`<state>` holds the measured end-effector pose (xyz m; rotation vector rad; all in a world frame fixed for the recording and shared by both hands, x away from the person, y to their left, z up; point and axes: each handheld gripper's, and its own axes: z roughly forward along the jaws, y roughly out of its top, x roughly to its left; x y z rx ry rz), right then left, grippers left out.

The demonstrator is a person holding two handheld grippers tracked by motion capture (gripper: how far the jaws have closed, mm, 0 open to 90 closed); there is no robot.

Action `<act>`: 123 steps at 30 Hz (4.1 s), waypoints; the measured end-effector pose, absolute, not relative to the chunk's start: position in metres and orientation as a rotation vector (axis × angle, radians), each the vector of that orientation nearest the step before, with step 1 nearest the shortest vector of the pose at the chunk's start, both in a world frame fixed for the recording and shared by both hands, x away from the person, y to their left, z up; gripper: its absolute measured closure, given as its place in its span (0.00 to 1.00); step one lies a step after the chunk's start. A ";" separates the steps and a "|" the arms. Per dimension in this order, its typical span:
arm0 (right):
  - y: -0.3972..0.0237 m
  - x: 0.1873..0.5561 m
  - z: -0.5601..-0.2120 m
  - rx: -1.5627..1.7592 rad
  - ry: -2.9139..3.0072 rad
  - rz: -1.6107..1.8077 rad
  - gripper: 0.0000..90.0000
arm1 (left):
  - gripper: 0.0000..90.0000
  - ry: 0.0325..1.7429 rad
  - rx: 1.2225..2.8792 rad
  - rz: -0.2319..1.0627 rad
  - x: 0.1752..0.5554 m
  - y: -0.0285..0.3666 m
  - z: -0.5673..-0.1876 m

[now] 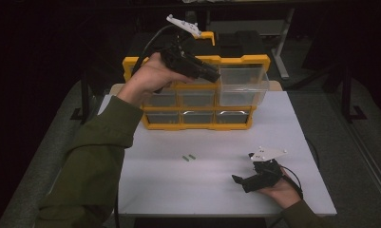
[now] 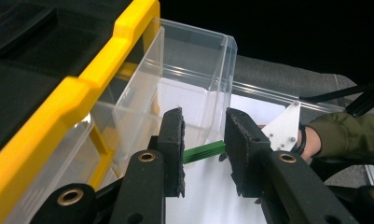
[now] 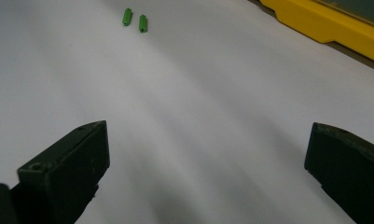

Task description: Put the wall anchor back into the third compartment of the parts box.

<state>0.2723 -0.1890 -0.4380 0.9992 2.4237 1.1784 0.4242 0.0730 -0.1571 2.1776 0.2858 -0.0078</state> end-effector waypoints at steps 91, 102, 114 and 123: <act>-0.189 0.273 -0.440 0.997 2.429 1.172 0.00 | 0.40 0.483 2.226 0.094 0.399 0.127 -0.267; -0.187 0.271 -0.441 0.989 2.426 1.202 0.00 | 0.20 0.551 2.234 0.111 0.392 0.138 -0.312; -0.186 0.269 -0.441 0.976 2.399 1.246 0.00 | 0.05 0.592 2.245 0.132 0.386 0.141 -0.355; -0.186 0.269 -0.442 0.969 2.397 1.237 0.00 | 0.01 0.610 2.266 0.115 0.379 0.140 -0.386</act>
